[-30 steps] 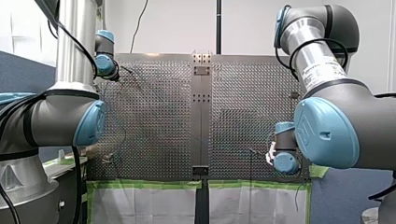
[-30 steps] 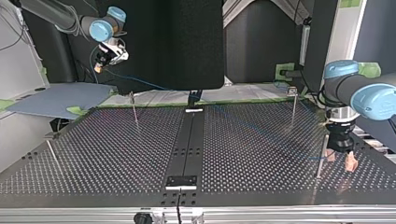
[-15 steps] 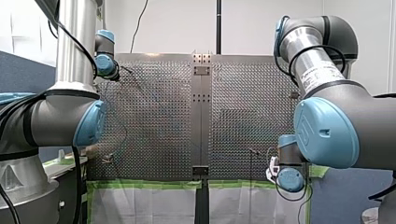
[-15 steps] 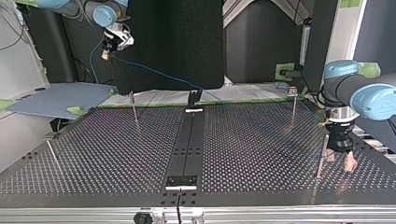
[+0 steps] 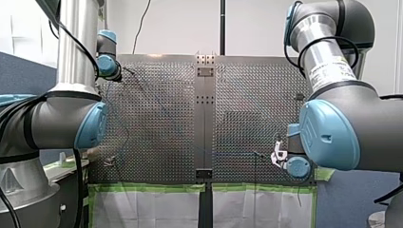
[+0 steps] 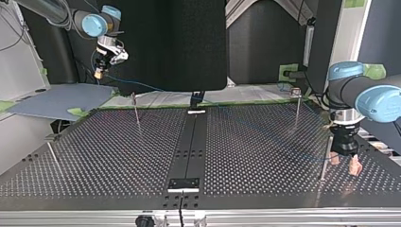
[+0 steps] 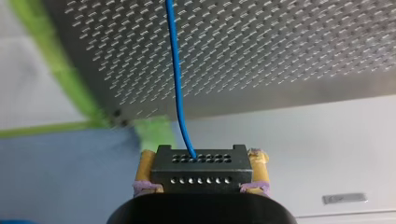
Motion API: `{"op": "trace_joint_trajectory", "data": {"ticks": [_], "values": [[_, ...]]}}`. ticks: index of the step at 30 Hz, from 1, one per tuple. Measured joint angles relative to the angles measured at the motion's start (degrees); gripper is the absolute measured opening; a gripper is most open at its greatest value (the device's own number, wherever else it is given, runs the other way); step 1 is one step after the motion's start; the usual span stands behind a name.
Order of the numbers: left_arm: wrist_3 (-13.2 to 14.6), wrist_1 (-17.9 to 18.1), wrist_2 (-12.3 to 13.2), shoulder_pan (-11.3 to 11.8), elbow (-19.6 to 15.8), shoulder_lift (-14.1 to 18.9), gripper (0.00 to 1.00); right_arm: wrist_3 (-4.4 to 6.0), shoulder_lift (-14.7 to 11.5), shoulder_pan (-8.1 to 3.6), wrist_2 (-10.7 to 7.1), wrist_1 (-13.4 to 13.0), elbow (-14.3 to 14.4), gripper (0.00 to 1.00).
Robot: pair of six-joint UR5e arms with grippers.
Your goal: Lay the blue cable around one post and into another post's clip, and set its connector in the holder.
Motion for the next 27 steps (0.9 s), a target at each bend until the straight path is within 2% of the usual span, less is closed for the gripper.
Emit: {"op": "trace_joint_trajectory", "data": {"ticks": [6, 12, 20, 27], "values": [[0.1, 0.0, 0.0, 0.0, 0.0, 0.0, 1.00, -0.06, -2.0, -1.67, -3.45, 2.6, -3.5, 0.00], [0.3, -0.1, 0.0, -0.1, 0.0, 0.0, 1.00, -0.03, -0.7, -2.87, -6.47, 1.3, -5.3, 0.00], [0.5, -0.1, -0.2, -0.4, 0.0, 0.0, 1.00, -0.29, 2.9, -3.93, -8.29, 0.1, -6.0, 0.00], [1.3, -0.6, -0.8, -0.7, 0.2, 0.0, 1.00, -0.57, 4.1, -4.21, -9.47, -0.6, -6.0, 0.00]]}}
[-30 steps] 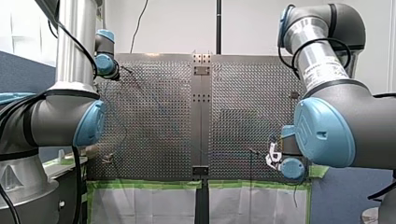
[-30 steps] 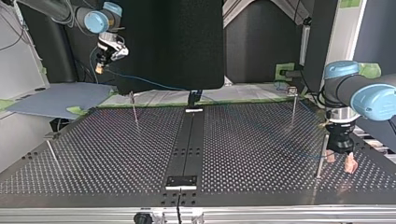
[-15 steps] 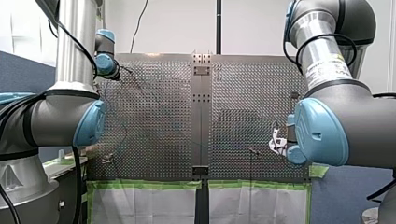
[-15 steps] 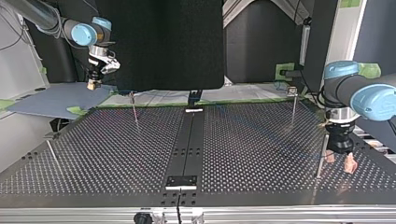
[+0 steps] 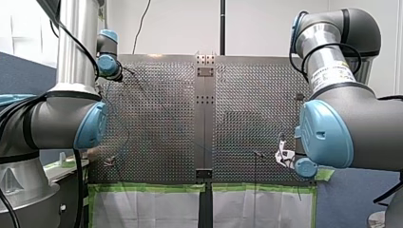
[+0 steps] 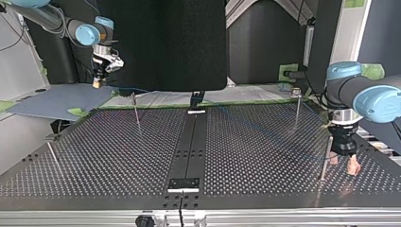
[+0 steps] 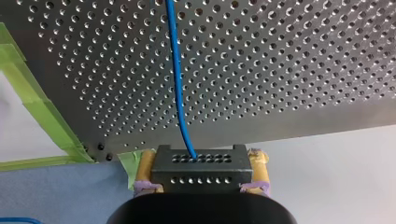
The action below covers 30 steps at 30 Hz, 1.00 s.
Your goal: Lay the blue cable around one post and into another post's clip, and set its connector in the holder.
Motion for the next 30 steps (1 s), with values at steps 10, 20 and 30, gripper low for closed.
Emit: {"op": "trace_joint_trajectory", "data": {"ticks": [10, 20, 30], "values": [[1.0, -0.7, -1.0, -0.8, 0.1, 0.0, 1.00, -1.05, 0.9, -0.07, -0.32, 0.5, 0.0, 0.00], [1.0, -0.8, -1.5, -1.3, 0.1, 0.0, 1.00, -1.02, 2.3, -0.62, -0.38, 0.5, -0.3, 0.00], [0.8, -0.8, -2.9, -1.4, 0.1, 0.0, 1.00, -0.95, 2.5, -1.17, -0.99, 0.7, -1.0, 0.00]]}}
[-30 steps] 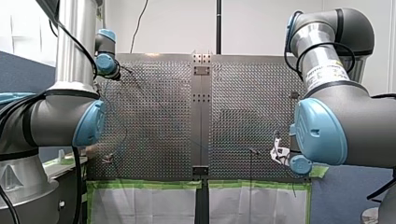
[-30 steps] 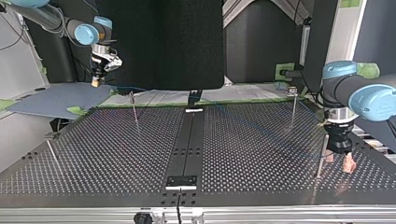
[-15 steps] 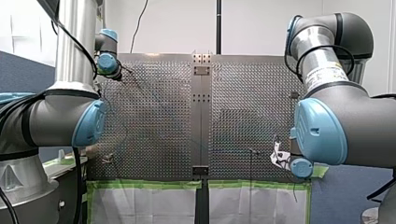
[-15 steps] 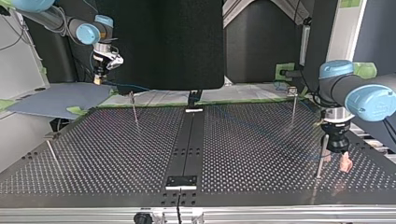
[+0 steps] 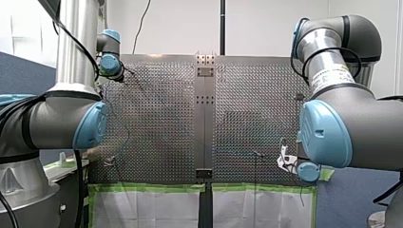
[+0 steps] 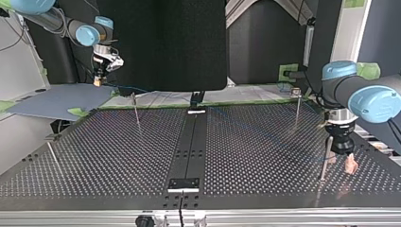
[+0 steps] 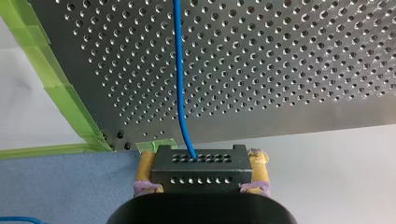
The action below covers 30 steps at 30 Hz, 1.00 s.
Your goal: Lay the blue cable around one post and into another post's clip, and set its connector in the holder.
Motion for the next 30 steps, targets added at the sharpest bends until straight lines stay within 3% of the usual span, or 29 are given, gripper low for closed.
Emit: {"op": "trace_joint_trajectory", "data": {"ticks": [14, 23, 30], "values": [[-3.3, 0.0, -0.6, 0.0, -0.6, 0.0, 1.00, -0.20, 0.1, -0.23, -0.22, 0.7, -0.1, 0.00], [-7.9, 0.6, -0.6, 0.3, -2.1, 0.0, 1.00, -0.20, 0.1, -0.30, -0.22, 0.7, -0.1, 0.00], [-9.8, 0.0, -2.5, 0.5, -2.8, 1.1, 1.00, -0.20, 0.1, -0.30, -0.25, 0.8, -0.1, 0.00]]}}
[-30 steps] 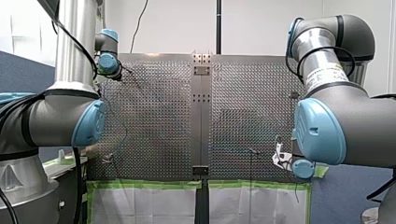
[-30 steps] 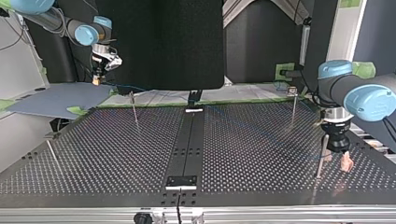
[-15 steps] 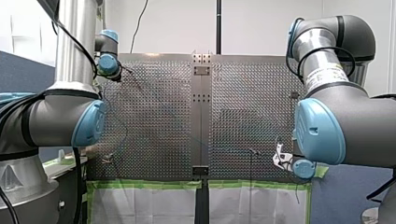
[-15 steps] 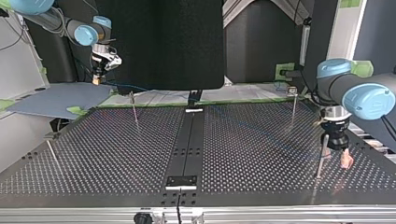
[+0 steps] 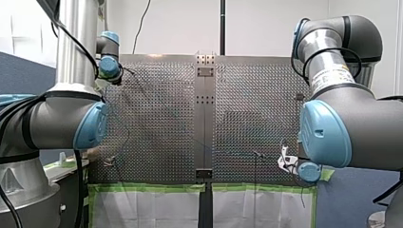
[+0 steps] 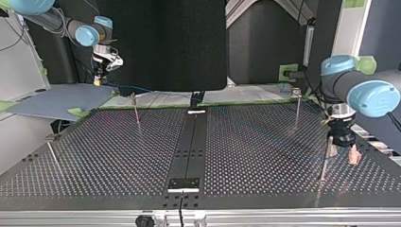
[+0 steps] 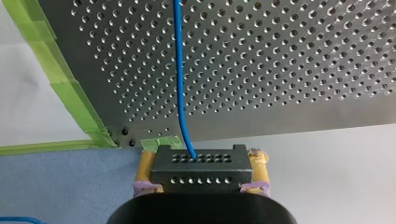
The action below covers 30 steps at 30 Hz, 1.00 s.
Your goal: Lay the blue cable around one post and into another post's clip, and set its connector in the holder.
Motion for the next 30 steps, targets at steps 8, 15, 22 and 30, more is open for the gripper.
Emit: {"op": "trace_joint_trajectory", "data": {"ticks": [8, 15, 22, 30], "values": [[0.6, 0.5, -1.1, 0.0, -0.7, 1.4, 1.00, 0.00, 0.0, -0.01, -0.05, 0.0, 0.0, 0.00], [2.9, 0.4, -3.0, -0.3, -0.7, 1.9, 1.00, 0.01, 0.0, 0.01, -0.05, 0.0, 0.0, 0.00], [3.6, 0.0, -3.2, -0.6, -0.7, 3.6, 1.00, 0.03, 0.0, 0.01, -0.05, 0.0, 0.0, 0.00], [4.4, -2.4, -3.2, -1.8, -0.7, 4.5, 1.00, 0.05, 0.0, 0.01, -0.05, 0.2, 0.0, 0.00]]}}
